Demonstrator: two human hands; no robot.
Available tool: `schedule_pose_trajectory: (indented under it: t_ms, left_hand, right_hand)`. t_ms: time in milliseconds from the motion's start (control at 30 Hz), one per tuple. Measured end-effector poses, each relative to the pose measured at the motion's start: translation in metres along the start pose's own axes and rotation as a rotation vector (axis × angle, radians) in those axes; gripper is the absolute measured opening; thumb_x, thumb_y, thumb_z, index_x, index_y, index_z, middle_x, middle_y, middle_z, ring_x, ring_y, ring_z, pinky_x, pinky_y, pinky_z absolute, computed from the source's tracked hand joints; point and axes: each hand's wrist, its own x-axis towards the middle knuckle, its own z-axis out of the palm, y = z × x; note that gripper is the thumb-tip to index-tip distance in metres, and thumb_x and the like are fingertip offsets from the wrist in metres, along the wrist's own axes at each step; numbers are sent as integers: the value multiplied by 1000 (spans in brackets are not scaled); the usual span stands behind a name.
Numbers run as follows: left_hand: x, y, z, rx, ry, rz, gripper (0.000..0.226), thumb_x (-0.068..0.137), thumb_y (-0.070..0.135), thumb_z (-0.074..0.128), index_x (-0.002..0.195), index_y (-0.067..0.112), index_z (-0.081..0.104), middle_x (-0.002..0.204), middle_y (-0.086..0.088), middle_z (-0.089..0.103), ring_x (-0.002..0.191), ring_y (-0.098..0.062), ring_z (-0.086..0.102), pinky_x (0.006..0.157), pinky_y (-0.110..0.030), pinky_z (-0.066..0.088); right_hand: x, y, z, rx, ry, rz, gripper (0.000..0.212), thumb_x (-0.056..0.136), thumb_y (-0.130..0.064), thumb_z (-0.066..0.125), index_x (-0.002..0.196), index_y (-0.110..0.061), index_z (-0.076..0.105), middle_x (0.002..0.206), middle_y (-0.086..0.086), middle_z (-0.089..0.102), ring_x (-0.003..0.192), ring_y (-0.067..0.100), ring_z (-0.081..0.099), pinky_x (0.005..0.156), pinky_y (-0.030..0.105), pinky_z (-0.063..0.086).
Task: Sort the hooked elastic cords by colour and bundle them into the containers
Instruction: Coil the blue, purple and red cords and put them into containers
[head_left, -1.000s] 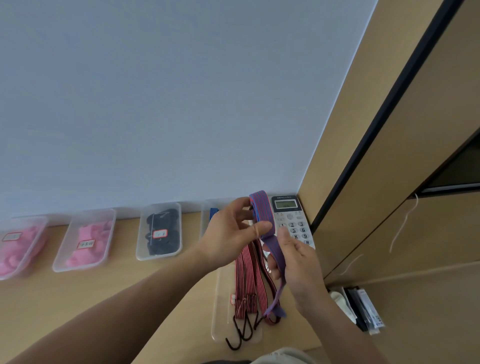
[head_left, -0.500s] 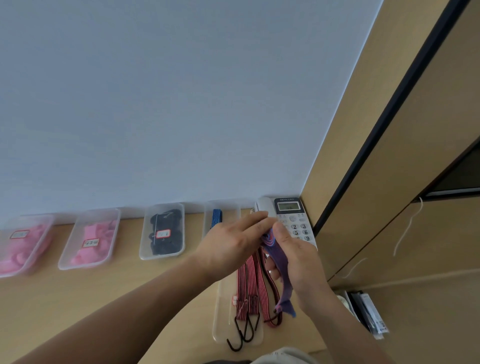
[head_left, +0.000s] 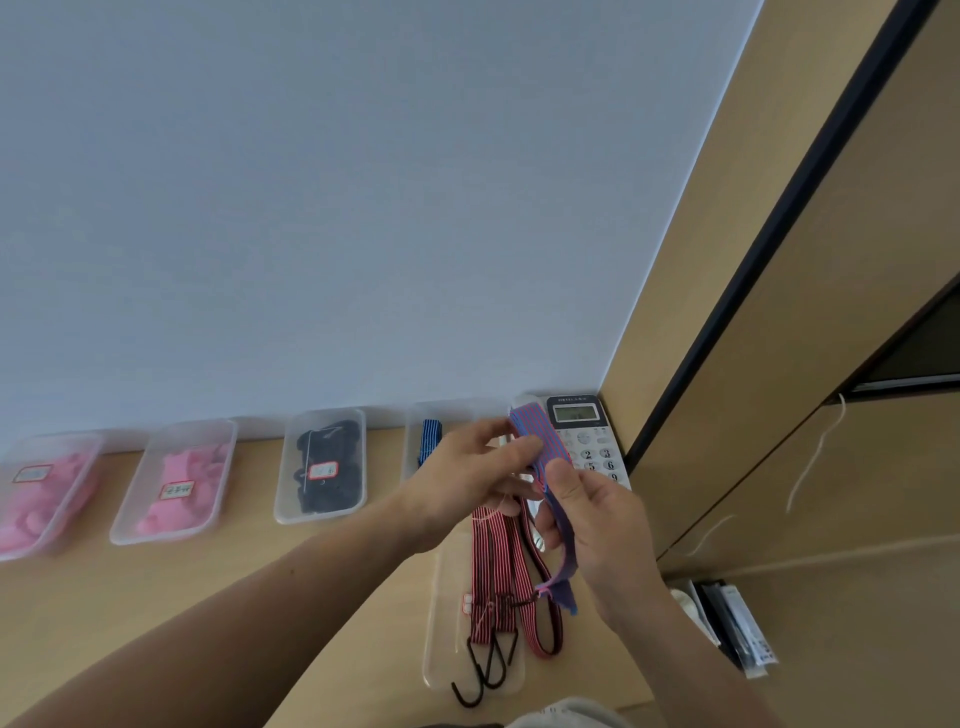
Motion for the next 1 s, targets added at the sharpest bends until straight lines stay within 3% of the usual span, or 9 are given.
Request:
schedule_pose_trajectory:
  t_ms: [133,233,367,500,633,700,800,900,1000]
  left_hand:
    - [6,-1,0,-140,104,24,57,73,20,71,124,0,56,99,-15,74,79,-24,70,78,-41,56]
    - [5,3,-1,-59,162,143,44,74,9,71,117,5,63,103,-11,75,85,-20,70,80,-42,57]
    - [3,5,-6,319,235,362,44,83,1,69,118,24,59,110,7,73,90,-6,72,73,-23,57]
    - [-1,-5,-8,728,245,559,41,82,34,64,121,41,51,106,18,70,95,7,67,72,-26,56]
    - [2,-15,-13,1053,322,783,40,86,39,55,125,36,49,101,15,71,77,-5,64,59,-30,55]
    - [5,-19,-15,1156,347,963,40,87,28,59,126,27,53,107,12,72,85,-5,62,57,-27,54]
    - [12,-23,-20,1252,349,1145,37,90,15,64,127,19,59,123,7,68,98,-12,68,69,-26,53]
    - [13,-24,-21,1190,287,1006,56,84,9,66,136,24,51,136,5,59,111,-10,63,85,-18,49]
    - [3,-14,-12,578,156,424,69,78,20,60,143,30,40,133,9,57,114,-5,60,85,-13,47]
  right_hand:
    - [1,3,-2,-32,-3,34,44,73,-47,65,67,-4,61,51,10,58,42,17,47,43,26,40]
    - [-1,4,-2,-67,-14,35,48,76,-48,62,71,0,63,52,11,59,42,18,48,43,25,41]
    - [0,3,-2,-79,-2,48,52,92,-42,54,77,8,61,52,10,60,41,18,49,42,28,39]
    - [0,-2,0,-14,-10,81,60,82,-56,49,80,2,62,56,14,60,40,19,48,43,26,34]
    - [1,-3,2,29,-9,94,71,71,-65,49,80,3,65,57,16,60,41,21,50,46,29,37]
    - [2,-2,3,43,-1,83,71,67,-67,52,78,1,68,57,18,59,44,24,50,50,32,39]
    - [0,-3,5,51,-7,52,56,70,-62,56,70,-8,69,58,18,59,48,27,50,53,34,38]
    - [0,-3,5,80,-10,53,57,76,-59,60,76,-2,66,59,15,58,47,22,49,49,30,35]
    - [0,-3,4,86,-4,29,59,81,-57,59,77,2,63,58,13,58,44,19,47,44,27,34]
